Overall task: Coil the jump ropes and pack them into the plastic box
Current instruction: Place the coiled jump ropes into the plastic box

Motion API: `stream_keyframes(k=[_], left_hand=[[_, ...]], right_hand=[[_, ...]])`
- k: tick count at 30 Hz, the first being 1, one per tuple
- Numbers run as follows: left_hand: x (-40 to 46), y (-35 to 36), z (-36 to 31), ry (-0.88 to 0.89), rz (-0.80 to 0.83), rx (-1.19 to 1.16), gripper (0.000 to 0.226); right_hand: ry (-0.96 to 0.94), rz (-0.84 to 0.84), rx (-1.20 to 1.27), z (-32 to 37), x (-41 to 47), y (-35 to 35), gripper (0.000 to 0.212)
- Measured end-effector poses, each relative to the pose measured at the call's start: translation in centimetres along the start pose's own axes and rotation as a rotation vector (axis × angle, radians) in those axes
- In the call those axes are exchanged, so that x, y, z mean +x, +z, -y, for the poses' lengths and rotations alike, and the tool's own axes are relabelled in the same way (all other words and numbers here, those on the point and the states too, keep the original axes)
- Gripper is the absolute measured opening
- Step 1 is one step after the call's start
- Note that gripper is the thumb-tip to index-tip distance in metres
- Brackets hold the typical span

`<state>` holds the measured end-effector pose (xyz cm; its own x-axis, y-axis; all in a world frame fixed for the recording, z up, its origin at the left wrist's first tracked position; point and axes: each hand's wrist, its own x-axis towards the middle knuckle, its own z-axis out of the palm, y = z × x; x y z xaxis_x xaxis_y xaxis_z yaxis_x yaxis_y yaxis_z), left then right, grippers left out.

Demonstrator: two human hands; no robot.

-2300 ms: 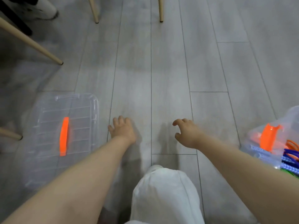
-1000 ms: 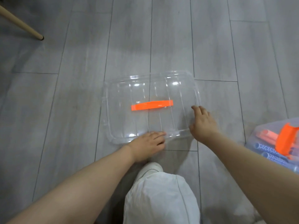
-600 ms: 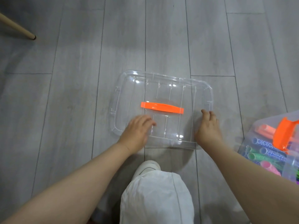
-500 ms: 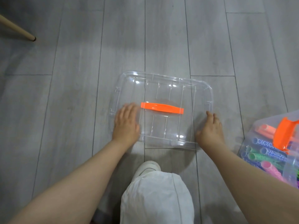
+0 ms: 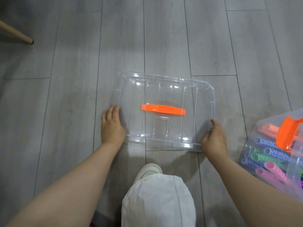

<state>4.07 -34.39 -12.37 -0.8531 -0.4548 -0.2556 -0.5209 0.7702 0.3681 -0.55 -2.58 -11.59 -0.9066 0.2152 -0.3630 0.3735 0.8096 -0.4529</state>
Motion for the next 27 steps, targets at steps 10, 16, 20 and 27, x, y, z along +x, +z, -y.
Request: stream_keyframes(k=[10, 16, 20, 27], left_hand=[[0.2, -1.0, -1.6, -0.216, -0.034, -0.102, 0.069], [0.1, -4.0, -2.7, -0.283, -0.061, -0.165, 0.070], [-0.8, -6.0, -4.5, -0.293, -0.130, -0.244, 0.063], [-2.8, -9.6, -12.1, -0.191, -0.161, -0.316, 0.059]], right_hand=[[-0.074, -0.010, -0.037, 0.5, -0.8, -2.1, 0.069], [-0.200, 0.004, -0.107, 1.6, -0.5, -4.9, 0.066], [-0.235, -0.079, -0.191, 2.9, -1.4, -7.5, 0.064], [-0.338, -0.299, -0.227, 1.9, -2.0, -16.8, 0.048]])
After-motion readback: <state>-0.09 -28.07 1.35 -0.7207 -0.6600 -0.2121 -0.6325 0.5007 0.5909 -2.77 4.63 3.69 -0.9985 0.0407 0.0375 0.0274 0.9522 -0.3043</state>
